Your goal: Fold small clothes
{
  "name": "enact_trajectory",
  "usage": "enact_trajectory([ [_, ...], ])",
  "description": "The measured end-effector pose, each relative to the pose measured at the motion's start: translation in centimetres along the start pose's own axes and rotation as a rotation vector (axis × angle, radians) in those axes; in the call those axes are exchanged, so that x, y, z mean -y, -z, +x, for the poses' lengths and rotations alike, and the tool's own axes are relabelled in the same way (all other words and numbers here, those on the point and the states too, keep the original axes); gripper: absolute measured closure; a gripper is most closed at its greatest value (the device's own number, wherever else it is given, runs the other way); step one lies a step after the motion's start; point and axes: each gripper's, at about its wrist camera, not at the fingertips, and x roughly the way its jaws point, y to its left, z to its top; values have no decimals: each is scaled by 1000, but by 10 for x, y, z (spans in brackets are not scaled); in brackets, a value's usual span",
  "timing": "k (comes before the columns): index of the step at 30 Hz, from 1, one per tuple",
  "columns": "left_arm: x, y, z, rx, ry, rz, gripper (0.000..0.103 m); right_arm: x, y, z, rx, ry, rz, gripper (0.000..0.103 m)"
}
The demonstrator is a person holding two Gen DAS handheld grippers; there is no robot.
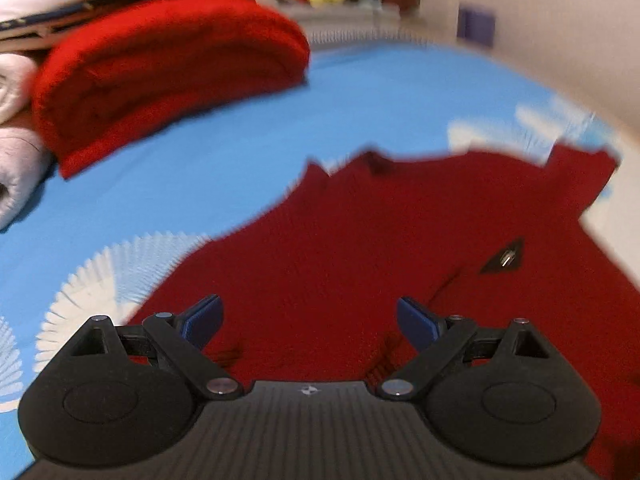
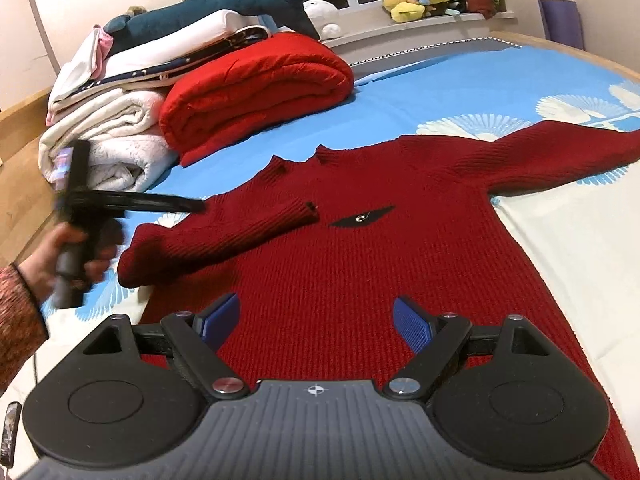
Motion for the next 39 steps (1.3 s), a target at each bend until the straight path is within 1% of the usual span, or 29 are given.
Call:
enact_trajectory([
  [3,20,7,36,-136,-24,22,7,-1,0,2,-10,-1,-6,18],
  [4,26,11,42,-156,-39,44,13,0,0,3,-16,1,-10,18],
  [5,35,15,42,-147,-62,84,25,0,0,4,-22,4,-13,18],
  [6,41,17,37,-131,-71,119,58,0,0,4,-28,7,-15,18],
  [7,44,17,29,-119,-78,117,75,1,0,5,-35,10,-15,18],
  [8,43,16,17,-106,-86,82,76,2,0,5,-39,15,-13,18],
  [10,27,16,-17,-19,-53,-9,79,5,-1,4,-43,15,2,18],
  [11,13,16,-36,18,-53,-60,79,6,-1,3,-45,13,13,18],
  [12,-4,18,-54,52,-70,-127,80,8,-1,2,-46,11,27,18],
  [13,-30,22,-75,96,-97,-219,80,9,-2,1,-47,7,41,18],
  [15,-84,36,-111,169,-190,-407,80,11,-1,0,-49,3,59,18],
  [16,-120,50,-130,208,-257,-544,79,12,-1,0,-50,2,66,18],
  [18,-185,89,-161,261,-379,-839,78,11,-1,1,-53,1,73,18],
  [19,-220,120,-175,286,-429,-1014,77,11,0,1,-55,0,75,18],
  [21,-266,173,-192,305,-498,-1266,72,9,0,2,-59,-3,78,18],
  [22,-284,200,-195,292,-507,-1360,72,8,1,3,-60,-4,77,18],
  [23,-301,227,-193,265,-455,-1446,72,7,1,4,-62,-3,75,18],
  [24,-310,252,-190,266,-409,-1528,72,7,1,4,-63,-1,74,18],
  [25,-314,269,-191,284,-405,-1572,70,6,1,6,-65,3,72,18],
  [26,-314,285,-191,301,-413,-1605,64,6,1,7,-66,6,72,18],
  [27,-314,295,-189,308,-414,-1626,49,6,2,9,-68,10,70,18],
  [28,-315,303,-185,306,-407,-1647,41,6,2,11,-72,18,70,18],
  [29,-313,305,-180,291,-392,-1656,40,6,2,13,-77,26,69,18],
  [31,-311,296,-166,274,-348,-1630,40,5,3,17,-86,35,67,18],
  [33,-308,291,-167,268,-349,-1578,40,5,5,19,-91,39,59,18],
  [35,-301,275,-166,271,-347,-1490,40,4,5,20,-92,47,50,18],
  [36,-297,260,-166,259,-353,-1436,40,4,6,21,-95,48,48,18],
  [38,-285,225,-161,226,-355,-1275,40,3,6,23,-102,45,48,18],
  [39,-278,202,-152,178,-342,-1168,40,2,7,23,-107,41,47,18],
])
